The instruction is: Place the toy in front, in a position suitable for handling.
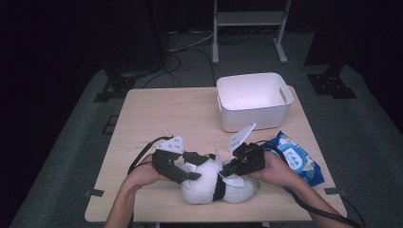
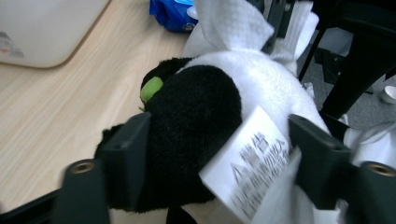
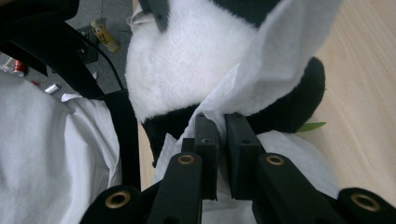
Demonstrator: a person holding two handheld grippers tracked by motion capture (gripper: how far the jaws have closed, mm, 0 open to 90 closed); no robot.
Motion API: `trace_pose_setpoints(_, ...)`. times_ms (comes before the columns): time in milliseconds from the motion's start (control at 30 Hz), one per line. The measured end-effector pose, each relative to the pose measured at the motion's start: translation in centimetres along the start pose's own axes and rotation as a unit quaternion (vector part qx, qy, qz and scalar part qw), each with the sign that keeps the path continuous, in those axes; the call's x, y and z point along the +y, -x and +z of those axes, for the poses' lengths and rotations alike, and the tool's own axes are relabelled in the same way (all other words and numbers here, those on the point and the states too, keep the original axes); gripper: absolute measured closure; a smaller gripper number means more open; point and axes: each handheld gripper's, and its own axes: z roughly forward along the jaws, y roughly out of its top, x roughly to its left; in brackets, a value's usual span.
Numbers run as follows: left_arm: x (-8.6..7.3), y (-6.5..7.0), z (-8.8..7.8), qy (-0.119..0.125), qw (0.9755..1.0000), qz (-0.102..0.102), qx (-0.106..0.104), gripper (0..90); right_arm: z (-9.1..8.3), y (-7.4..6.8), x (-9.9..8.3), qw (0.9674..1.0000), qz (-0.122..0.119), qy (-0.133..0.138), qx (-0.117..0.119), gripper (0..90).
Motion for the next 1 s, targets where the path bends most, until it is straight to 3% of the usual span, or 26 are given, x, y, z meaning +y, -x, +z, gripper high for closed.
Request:
trace_pose_setpoints(233,0.7,0.0,-0.5,-0.013,0.9999,-0.006,0.000,9.1,0.4,-0.2,0.0,1.0000,-0.002,0.003,0.009,83.7)
trace_pose_setpoints(400,0.5,-0.4,-0.5,-0.015,0.9997,-0.016,-0.005,3.6,0.4,-0.4,0.0,0.9999,-0.008,0.002,0.013,83.7)
trace_pose_setpoints(667,-0.2,-1.5,-1.8,0.009,0.9991,-0.042,-0.003,2.0,0.6,-0.6,0.0,0.9997,-0.012,-0.001,0.023,83.7)
trace_pose_setpoints(800,-0.5,-1.3,-1.1,-0.017,0.9992,-0.031,-0.016,2.0,0.9,-1.0,0.3,0.9994,-0.021,-0.007,0.025,83.7)
trace_pose_setpoints(1000,-0.6,-0.9,0.5,-0.043,0.9976,-0.028,-0.047,0.3,1.3,-1.5,0.5,0.9989,-0.030,-0.018,0.032,83.8)
